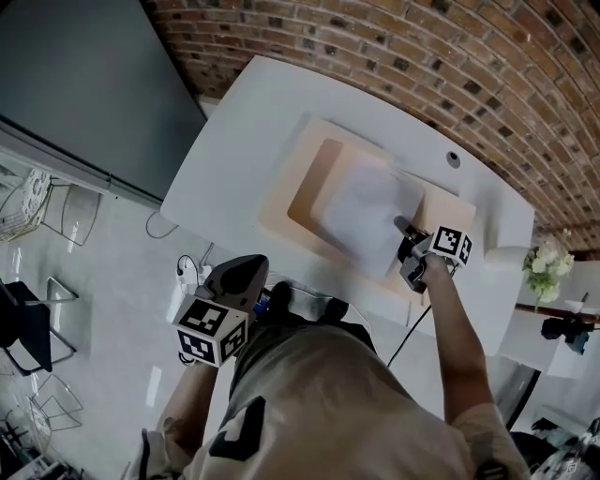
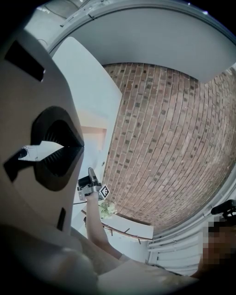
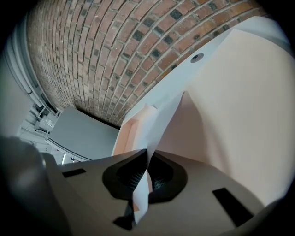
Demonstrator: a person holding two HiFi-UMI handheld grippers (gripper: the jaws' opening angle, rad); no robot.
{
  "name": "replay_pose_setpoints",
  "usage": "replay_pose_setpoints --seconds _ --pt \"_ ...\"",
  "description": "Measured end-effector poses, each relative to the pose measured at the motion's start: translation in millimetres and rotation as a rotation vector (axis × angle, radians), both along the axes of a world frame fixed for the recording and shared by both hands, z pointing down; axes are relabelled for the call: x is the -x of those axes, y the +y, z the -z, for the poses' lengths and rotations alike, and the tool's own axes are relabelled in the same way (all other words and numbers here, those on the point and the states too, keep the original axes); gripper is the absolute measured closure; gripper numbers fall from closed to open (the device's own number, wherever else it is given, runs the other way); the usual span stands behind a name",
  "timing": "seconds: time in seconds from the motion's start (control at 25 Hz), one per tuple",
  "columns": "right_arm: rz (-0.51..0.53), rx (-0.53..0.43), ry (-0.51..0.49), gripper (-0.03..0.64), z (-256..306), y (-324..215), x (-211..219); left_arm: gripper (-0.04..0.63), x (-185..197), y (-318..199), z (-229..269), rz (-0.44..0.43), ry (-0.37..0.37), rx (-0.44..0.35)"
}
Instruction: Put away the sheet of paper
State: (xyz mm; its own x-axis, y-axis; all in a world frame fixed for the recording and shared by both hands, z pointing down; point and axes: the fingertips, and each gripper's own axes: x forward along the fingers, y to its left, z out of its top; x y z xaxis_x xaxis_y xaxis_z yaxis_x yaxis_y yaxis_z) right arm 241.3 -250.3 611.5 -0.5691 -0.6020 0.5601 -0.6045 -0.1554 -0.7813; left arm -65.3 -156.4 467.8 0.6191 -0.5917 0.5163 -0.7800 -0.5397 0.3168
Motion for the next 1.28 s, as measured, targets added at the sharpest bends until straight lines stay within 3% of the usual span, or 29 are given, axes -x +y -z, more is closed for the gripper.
replay_pose_setpoints --seconds 0.4,1.28 --pt "0.031 0.013 -0.009 0.594 -7 -8 22 0.581 -5 4 -6 -0.029 0.007 0.025" --pt "0.061 0.027 -0.044 0.594 -11 -33 68 0.581 16 7 -13 0.027 0.012 0.053"
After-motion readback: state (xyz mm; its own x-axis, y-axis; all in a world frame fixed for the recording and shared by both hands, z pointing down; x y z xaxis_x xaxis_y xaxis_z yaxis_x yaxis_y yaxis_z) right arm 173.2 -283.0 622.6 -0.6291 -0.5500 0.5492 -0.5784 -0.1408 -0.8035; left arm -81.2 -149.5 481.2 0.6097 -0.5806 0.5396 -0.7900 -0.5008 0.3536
